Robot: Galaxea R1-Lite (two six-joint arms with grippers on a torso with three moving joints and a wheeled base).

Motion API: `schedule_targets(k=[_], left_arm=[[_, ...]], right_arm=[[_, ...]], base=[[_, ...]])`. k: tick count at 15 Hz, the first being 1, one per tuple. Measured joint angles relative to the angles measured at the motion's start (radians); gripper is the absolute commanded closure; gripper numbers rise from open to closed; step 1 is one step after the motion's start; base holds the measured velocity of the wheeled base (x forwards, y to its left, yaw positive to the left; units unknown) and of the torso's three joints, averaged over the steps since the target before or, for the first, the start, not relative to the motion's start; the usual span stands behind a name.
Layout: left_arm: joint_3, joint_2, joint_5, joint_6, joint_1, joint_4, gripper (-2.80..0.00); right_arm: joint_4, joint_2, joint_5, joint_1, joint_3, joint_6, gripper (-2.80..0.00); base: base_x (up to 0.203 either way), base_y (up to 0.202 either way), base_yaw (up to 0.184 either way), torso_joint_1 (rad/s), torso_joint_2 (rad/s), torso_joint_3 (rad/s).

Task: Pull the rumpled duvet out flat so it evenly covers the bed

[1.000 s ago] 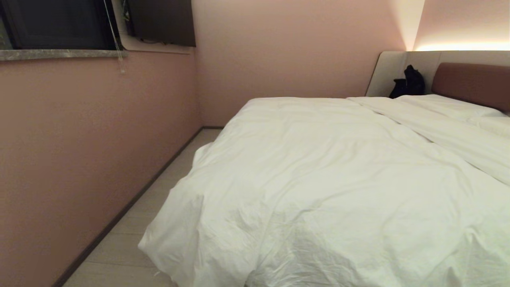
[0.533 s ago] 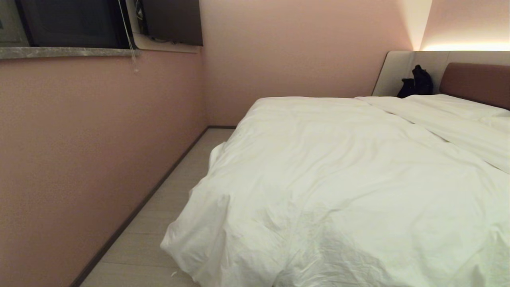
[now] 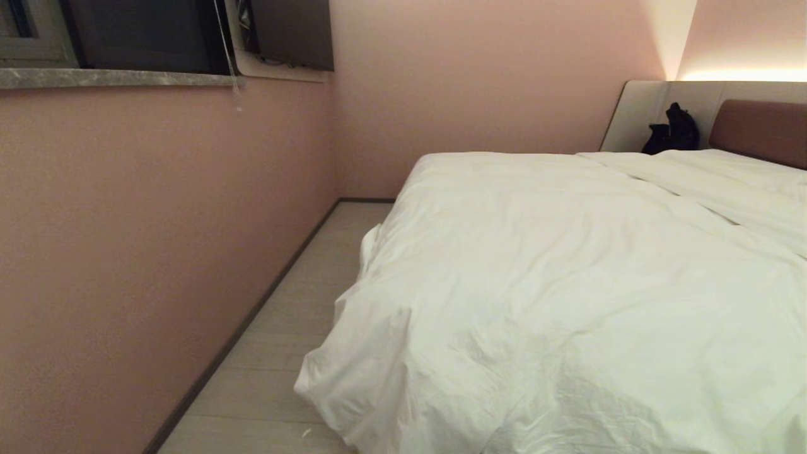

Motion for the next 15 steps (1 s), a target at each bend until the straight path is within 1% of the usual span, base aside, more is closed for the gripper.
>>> schedule_targets(k=[13, 15], left_arm=[[-0.001, 0.0, -0.003, 0.002, 0.0, 0.0, 0.0], [-0.002, 0.0, -0.002, 0.002, -0.001, 0.0, 0.0]], right_arm=[[0.0, 0.0, 0.0, 0.0, 0.0, 0.0, 0.0], [-0.001, 0.0, 0.0, 0.0, 0.0, -0.001, 0.0]], base=[[0.0, 0.196, -0.001, 0.003, 0.0, 0.002], [0.0, 0.127, 0.002, 0.004, 0.0, 0.001]])
